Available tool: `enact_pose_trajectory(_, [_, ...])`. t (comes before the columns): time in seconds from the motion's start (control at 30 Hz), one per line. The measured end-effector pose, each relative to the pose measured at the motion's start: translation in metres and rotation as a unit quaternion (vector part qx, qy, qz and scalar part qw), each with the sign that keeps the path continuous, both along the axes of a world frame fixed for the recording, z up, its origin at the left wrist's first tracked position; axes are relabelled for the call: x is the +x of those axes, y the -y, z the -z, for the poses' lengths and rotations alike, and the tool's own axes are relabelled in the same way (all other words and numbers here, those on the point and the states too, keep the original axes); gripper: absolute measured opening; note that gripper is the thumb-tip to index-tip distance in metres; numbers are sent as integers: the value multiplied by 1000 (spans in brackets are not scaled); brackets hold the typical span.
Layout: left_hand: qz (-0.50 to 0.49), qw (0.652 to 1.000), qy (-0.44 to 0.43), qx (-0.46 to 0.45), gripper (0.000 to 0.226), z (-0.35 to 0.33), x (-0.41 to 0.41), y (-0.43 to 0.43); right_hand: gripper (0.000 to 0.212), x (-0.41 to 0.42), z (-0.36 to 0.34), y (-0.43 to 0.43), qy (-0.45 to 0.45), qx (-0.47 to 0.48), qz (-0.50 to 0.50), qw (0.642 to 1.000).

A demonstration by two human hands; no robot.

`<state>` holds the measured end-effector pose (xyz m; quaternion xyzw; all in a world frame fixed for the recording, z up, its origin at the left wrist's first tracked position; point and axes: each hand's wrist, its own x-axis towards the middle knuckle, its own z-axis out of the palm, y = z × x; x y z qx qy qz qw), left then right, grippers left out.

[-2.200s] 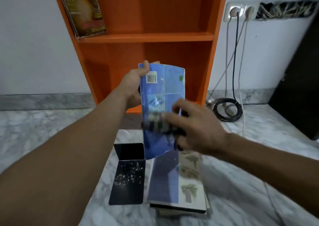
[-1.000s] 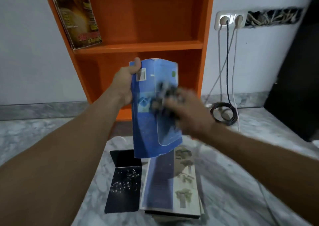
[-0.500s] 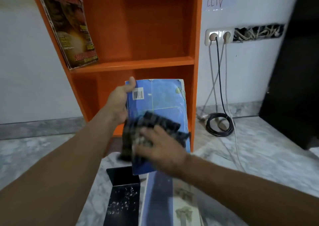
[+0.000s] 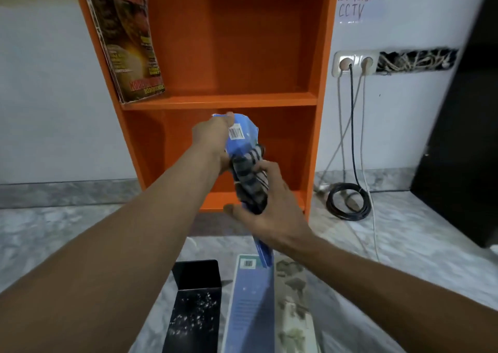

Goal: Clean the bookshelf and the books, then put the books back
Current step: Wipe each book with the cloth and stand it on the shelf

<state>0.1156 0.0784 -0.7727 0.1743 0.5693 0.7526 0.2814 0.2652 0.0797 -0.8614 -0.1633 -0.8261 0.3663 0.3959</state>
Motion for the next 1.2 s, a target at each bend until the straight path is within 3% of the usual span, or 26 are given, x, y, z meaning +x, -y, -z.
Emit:
enact_pose_trajectory(0.07, [11, 1000, -7, -3, 28, 2, 4, -8, 74, -4, 12, -2, 48, -109, 26, 993])
enact_pose_trajectory(0.1, [11, 1000, -9, -2, 34, 3, 7, -10, 75, -4, 14, -5, 65, -150, 39, 986])
enact_pose_trajectory(0.2, [-5, 997, -83, -5, 27, 4, 20, -18, 49, -4, 15, -13, 29, -212, 47, 976])
enact_pose_trajectory(0.27, [-2, 987, -155, -39, 47, 10, 27, -17, 33, -1, 13, -15, -6, -262, 33, 964])
enact_pose_trajectory(0.43, [-22, 953, -258, -160, 44, 50, -4, 3, 25, 18, 4, -31, -66, -396, 5, 916])
enact_pose_trajectory(0.5, [40, 978, -138, -150, 47, 57, -14, 18, 26, 29, 5, -37, -68, -435, -15, 898])
enact_pose_trajectory(0.57, [121, 983, -42, -132, 38, 59, -25, 28, 29, 37, 9, -42, -32, -453, -34, 890])
enact_pose_trajectory(0.73, [170, 982, -27, -72, 21, 56, -36, 36, 33, 48, 23, -47, 32, -421, -57, 905])
enact_pose_trajectory(0.87, [178, 983, -6, -53, 38, 57, -32, 38, 29, 49, 19, -50, -11, -437, -42, 899])
enact_pose_trajectory(1.03, [169, 985, -23, -27, 25, 51, -30, 33, 21, 35, -37, -84, -94, -223, 225, 944])
enact_pose_trajectory(1.13, [169, 984, -39, -29, 36, 50, -27, 31, 22, 23, -68, -91, -78, -86, 194, 974])
enact_pose_trajectory(1.2, [154, 987, -39, -15, 36, 50, -27, 31, 38, 16, -38, -80, -29, -21, 134, 990])
